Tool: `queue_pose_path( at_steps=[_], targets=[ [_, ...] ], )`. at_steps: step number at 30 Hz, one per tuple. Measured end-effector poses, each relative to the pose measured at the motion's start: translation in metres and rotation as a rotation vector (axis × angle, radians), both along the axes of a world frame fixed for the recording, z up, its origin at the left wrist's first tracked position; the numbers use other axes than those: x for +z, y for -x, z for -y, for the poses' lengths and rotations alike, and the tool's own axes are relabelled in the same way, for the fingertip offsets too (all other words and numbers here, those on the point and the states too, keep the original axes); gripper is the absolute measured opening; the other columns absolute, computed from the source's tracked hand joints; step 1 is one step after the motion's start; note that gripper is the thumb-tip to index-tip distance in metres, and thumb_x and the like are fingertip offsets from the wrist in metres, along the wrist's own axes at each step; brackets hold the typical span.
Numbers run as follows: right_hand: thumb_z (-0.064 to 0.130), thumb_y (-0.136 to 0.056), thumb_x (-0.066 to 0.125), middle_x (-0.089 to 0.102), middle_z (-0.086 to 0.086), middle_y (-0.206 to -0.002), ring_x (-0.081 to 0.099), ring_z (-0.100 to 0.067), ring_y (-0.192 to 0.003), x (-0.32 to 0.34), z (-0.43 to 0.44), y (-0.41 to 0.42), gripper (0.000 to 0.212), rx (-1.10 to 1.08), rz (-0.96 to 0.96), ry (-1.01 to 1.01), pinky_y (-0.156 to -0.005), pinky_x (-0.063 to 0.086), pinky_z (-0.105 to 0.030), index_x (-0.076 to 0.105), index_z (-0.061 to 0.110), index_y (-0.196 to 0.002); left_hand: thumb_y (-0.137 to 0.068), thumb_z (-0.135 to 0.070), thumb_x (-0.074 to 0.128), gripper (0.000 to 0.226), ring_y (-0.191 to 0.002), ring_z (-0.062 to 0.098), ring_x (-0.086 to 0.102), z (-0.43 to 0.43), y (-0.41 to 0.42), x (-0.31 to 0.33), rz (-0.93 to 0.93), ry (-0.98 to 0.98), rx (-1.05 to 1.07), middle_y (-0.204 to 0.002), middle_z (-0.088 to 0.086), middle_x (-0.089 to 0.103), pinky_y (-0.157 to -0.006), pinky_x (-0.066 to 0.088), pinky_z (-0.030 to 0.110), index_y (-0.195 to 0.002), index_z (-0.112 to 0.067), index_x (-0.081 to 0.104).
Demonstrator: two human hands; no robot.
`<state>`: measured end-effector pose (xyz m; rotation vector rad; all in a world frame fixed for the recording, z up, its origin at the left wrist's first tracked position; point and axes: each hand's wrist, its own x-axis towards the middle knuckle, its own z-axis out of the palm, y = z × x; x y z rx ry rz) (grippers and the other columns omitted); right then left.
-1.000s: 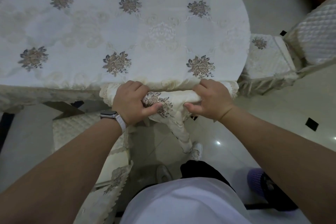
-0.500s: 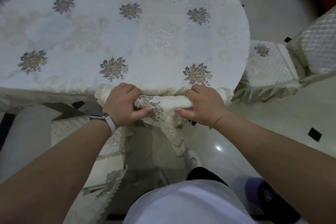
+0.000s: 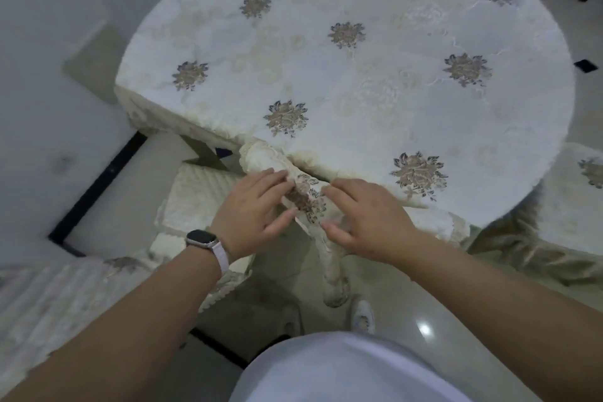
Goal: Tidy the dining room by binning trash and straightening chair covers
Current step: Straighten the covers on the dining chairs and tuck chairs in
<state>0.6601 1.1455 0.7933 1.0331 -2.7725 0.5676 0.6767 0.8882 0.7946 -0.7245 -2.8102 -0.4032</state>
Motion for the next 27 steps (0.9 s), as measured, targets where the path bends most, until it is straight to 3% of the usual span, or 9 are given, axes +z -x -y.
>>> queue_pose_path(
  at_steps=[8, 18, 23, 27],
  targets=[
    [0.052, -0.091, 0.052, 0.061, -0.011, -0.127, 0.056, -0.031, -0.117, 0.011, 0.049, 0.001, 0.054, 0.297, -0.069, 0.02, -0.101, 0.042, -0.044, 0.064, 0.01, -0.122, -0.094, -0.045, 0.054, 0.046, -0.126, 0.033, 0.053, 0.039, -0.088, 0.013, 0.017, 0.148, 0.377, -0.132, 0.013, 0.061, -0.1, 0.045, 0.049, -0.124, -0.01, 0.066],
    [0.056, -0.089, 0.045, 0.063, -0.006, -0.127, 0.058, -0.025, -0.115, 0.019, 0.143, -0.029, 0.055, 0.536, -0.044, -0.103, -0.098, 0.037, -0.037, 0.064, 0.016, -0.122, -0.091, -0.044, 0.054, 0.049, -0.118, 0.036, 0.058, 0.126, -0.201, 0.015, 0.008, 0.103, 0.906, -0.129, 0.015, 0.062, -0.096, 0.047, 0.052, -0.123, -0.008, 0.066],
    [0.055, -0.088, 0.051, 0.062, -0.006, -0.128, 0.058, -0.026, -0.114, 0.015, 0.196, -0.054, 0.052, 0.658, -0.008, -0.092, -0.096, 0.044, -0.039, 0.064, 0.017, -0.122, -0.089, -0.044, 0.054, 0.048, -0.112, 0.037, 0.06, 0.168, -0.247, 0.009, 0.017, 0.088, 1.071, -0.124, 0.016, 0.064, -0.092, 0.049, 0.05, -0.117, -0.008, 0.069],
    [0.055, -0.087, 0.054, 0.061, -0.004, -0.129, 0.058, -0.025, -0.115, 0.012, 0.241, -0.075, 0.05, 0.72, 0.0, -0.081, -0.097, 0.045, -0.039, 0.063, 0.019, -0.121, -0.089, -0.045, 0.051, 0.051, -0.119, 0.039, 0.056, 0.199, -0.278, -0.004, 0.061, 0.064, 1.179, -0.128, 0.019, 0.061, -0.095, 0.047, 0.054, -0.119, -0.007, 0.067]
  ],
)
